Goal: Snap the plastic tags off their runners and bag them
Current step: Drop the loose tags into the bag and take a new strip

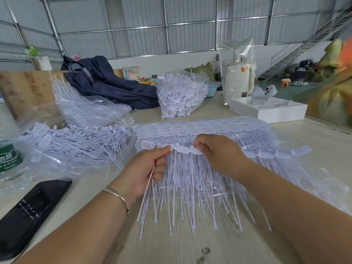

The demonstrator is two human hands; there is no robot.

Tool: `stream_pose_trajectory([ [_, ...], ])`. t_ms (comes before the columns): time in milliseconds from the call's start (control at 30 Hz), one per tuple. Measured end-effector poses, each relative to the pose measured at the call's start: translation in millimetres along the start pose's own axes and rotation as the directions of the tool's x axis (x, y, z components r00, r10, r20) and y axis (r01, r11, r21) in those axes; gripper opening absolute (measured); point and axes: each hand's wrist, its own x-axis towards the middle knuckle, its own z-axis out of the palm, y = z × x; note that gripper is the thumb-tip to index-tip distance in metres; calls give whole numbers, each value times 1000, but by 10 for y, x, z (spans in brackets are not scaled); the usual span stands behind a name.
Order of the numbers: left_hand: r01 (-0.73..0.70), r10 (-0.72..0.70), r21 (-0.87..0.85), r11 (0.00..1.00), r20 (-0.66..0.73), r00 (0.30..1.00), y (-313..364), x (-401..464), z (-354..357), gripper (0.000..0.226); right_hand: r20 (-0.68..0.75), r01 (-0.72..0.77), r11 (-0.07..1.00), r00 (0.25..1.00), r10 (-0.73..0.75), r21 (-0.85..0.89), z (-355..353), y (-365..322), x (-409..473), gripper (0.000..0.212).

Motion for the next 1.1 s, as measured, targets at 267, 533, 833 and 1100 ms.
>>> stream_pose_trajectory([
  [267, 138, -142, -116, 984, -28, 989, 10, -9, 39, 20, -57, -10, 998, 998, 7, -54, 126, -10, 1, 39],
  [533, 59, -47, 185, 981, -67, 997, 55, -59, 68, 28, -31, -50, 991, 998, 54, 120, 1, -30, 12, 48],
  [833, 4, -44, 550, 835, 59, 997, 181, -148, 35, 31, 138, -35, 944, 990, -11, 329, -49, -11, 45, 54],
  [1100, -204, 503, 912, 355, -3, 864, 90, -102, 208, 29, 39, 152, 953, 988, -147, -263, 4, -181, -1, 43],
])
